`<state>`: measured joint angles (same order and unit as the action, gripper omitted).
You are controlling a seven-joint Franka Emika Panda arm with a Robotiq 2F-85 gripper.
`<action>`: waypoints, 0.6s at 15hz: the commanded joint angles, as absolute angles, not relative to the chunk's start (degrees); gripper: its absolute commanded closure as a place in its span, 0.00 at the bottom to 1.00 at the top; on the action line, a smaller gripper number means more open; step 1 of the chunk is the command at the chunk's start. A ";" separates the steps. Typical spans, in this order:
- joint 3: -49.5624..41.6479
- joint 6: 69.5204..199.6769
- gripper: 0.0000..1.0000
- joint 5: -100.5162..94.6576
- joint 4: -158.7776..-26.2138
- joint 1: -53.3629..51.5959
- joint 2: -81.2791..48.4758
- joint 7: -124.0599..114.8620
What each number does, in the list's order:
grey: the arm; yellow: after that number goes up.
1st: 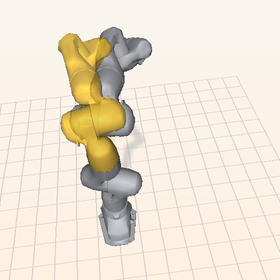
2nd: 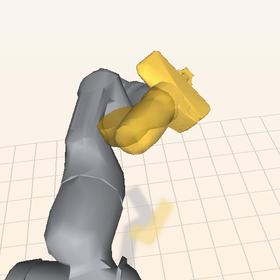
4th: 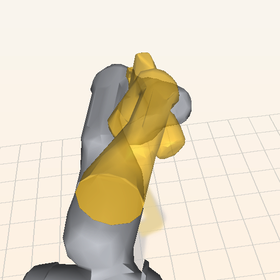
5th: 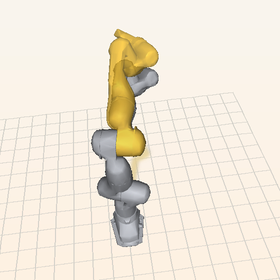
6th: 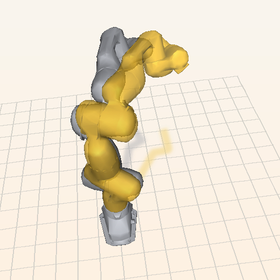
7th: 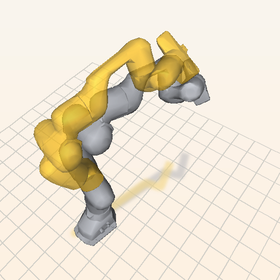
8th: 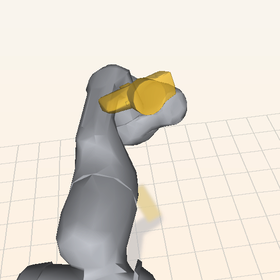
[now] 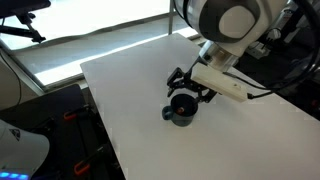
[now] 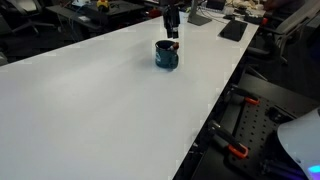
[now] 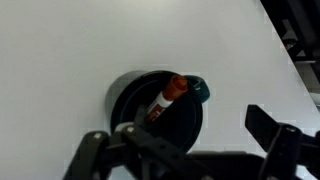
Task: Put the sharpie on the table
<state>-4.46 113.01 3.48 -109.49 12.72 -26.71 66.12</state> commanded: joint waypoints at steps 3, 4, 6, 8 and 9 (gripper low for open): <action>-3.81 113.40 0.00 4.03 -111.26 13.97 -26.13 64.95; -3.80 112.87 0.00 3.26 -109.86 14.01 -27.04 65.86; -3.82 112.87 0.00 3.30 -110.17 14.13 -27.04 65.86; -3.81 112.87 0.00 3.32 -110.18 14.14 -27.04 65.86; -3.84 112.97 0.00 3.14 -110.09 14.13 -27.21 65.92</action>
<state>-4.43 113.01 3.60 -110.34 13.55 -27.03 66.09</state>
